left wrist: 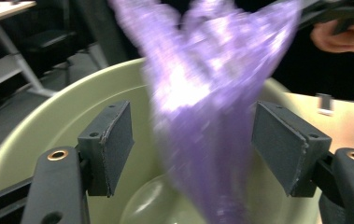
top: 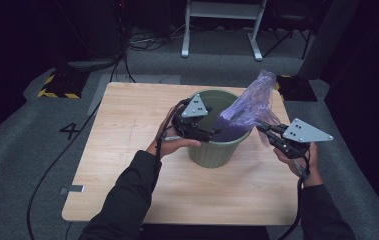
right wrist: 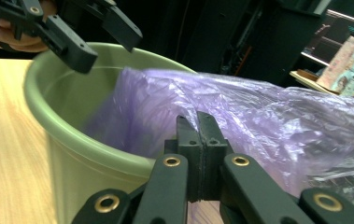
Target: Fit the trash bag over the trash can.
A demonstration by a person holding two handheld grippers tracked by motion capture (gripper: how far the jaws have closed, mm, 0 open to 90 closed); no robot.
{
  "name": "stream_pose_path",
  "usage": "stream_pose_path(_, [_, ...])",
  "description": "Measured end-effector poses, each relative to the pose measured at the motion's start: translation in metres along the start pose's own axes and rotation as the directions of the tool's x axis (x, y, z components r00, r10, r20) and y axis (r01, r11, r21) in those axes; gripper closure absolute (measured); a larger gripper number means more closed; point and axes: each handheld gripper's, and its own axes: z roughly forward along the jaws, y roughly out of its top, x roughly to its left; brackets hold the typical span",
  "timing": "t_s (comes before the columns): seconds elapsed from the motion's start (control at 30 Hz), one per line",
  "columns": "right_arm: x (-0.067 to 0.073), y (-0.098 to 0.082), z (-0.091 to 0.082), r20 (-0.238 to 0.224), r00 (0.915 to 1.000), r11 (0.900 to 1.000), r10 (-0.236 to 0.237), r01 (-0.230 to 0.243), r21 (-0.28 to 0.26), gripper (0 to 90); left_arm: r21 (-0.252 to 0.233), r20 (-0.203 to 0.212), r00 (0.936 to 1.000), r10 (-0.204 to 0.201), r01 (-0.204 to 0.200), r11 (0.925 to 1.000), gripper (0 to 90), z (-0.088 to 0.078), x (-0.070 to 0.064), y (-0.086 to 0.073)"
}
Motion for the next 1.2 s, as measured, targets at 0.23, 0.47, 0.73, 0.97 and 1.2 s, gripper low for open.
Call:
stream_pose_path(0.23, [0.013, 0.008, 0.006, -0.027, 0.9991, 0.999, -0.033, 0.033, 0.003, 90.0, 0.028, 0.043, 0.9984, 0.036, -0.037, 0.9989, 28.8, 0.016, -0.019, 0.01])
stream_pose_path(0.47, [0.023, 0.012, 0.006, -0.044, 0.9976, 0.999, -0.053, 0.053, -0.008, 89.7, 0.08, 0.012, 0.9951, 0.098, -0.099, 0.9919, 69.7, 0.021, -0.026, 0.009])
stream_pose_path(0.73, [0.025, 0.009, -0.012, -0.045, 0.999, 0.998, 0.005, -0.009, -0.068, 51.1, 0.046, 0.002, 0.9937, 0.112, -0.112, 0.9926, 86.6, 0.005, -0.024, -0.001])
stream_pose_path(0.97, [0.012, -0.004, -0.026, -0.016, 0.998, 0.998, 0.062, -0.062, -0.029, 33.7, 0.025, -0.007, 0.9961, 0.088, -0.088, 0.9958, 86.0, -0.009, -0.015, -0.012])
stream_pose_path(1.2, [-0.003, -0.026, -0.015, -0.006, 0.9903, 0.989, 0.138, -0.138, 0.049, 28.8, 0.015, -0.022, 0.9977, 0.064, -0.063, 0.9979, 85.3, -0.019, -0.005, -0.019])
